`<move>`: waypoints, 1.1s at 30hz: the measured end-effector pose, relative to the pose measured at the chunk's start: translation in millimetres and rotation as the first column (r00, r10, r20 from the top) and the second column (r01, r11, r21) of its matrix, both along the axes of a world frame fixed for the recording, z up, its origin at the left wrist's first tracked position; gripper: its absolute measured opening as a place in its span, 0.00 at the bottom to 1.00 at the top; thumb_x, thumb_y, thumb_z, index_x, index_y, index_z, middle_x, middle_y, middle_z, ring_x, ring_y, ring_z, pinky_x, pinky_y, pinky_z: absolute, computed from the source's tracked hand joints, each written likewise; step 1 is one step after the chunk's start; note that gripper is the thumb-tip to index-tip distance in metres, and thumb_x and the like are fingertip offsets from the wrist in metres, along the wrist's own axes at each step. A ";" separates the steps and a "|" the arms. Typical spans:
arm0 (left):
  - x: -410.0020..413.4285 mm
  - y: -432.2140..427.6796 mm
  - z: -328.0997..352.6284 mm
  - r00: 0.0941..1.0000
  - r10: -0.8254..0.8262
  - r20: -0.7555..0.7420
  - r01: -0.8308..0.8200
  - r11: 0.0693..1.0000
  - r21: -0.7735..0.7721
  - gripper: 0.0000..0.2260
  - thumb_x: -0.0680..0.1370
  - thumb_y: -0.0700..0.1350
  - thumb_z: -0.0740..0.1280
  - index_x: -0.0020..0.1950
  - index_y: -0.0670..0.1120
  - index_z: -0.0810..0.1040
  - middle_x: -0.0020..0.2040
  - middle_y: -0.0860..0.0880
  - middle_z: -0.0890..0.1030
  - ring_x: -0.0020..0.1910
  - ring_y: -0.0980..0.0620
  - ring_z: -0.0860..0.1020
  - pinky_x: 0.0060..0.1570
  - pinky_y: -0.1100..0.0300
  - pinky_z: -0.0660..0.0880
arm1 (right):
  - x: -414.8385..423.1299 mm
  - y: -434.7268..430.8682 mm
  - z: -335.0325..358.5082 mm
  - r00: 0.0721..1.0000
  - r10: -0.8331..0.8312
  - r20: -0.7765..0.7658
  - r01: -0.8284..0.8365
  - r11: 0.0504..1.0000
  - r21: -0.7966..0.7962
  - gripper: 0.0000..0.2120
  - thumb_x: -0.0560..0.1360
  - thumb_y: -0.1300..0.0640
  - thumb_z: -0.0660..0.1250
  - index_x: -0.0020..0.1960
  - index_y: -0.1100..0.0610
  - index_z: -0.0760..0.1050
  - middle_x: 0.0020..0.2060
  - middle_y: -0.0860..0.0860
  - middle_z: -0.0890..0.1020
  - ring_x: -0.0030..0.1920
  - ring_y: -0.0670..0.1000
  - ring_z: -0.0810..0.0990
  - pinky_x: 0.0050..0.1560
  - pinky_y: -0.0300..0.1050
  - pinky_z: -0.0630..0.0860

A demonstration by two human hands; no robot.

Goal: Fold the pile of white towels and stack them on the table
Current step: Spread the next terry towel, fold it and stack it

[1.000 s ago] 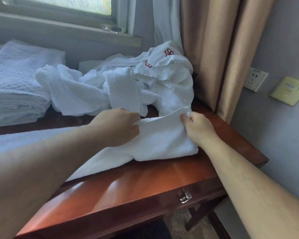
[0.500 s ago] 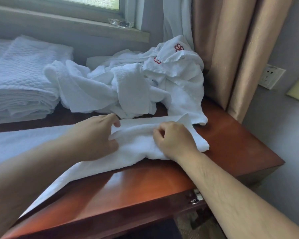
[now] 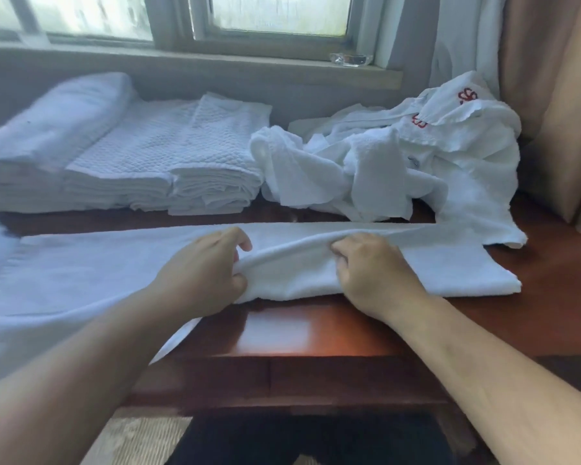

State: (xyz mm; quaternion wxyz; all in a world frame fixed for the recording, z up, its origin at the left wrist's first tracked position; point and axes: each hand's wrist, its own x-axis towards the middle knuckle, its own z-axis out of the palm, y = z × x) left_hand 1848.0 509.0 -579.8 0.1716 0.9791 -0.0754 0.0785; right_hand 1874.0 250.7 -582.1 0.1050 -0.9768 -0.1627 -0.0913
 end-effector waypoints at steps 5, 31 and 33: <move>-8.0 13.7 4.5 1.000 -0.004 0.001 0.004 1.000 -0.018 0.21 0.75 0.43 0.66 0.66 0.57 0.69 0.51 0.61 0.72 0.52 0.55 0.69 0.48 0.57 0.69 | -16.2 69.2 -4.3 0.982 0.183 -0.046 -0.183 0.983 0.000 0.12 0.78 0.59 0.57 0.55 0.57 0.78 0.53 0.50 0.78 0.57 0.54 0.74 0.59 0.53 0.72; -102.9 204.2 35.5 0.939 0.329 -0.103 -0.306 0.933 0.191 0.05 0.73 0.45 0.66 0.43 0.52 0.70 0.39 0.56 0.72 0.43 0.50 0.71 0.38 0.56 0.65 | -40.1 220.9 -13.2 0.910 0.414 -0.007 -0.414 0.908 -0.063 0.30 0.83 0.43 0.52 0.82 0.49 0.53 0.82 0.47 0.54 0.82 0.51 0.48 0.76 0.53 0.56; -95.7 214.6 36.0 0.929 0.370 -0.016 -0.369 0.928 0.047 0.05 0.75 0.46 0.66 0.40 0.52 0.72 0.37 0.56 0.74 0.39 0.51 0.73 0.35 0.57 0.65 | -35.7 224.0 -14.1 0.923 0.384 -0.032 -0.385 0.921 -0.059 0.31 0.83 0.41 0.51 0.83 0.49 0.49 0.82 0.46 0.47 0.82 0.51 0.42 0.78 0.53 0.51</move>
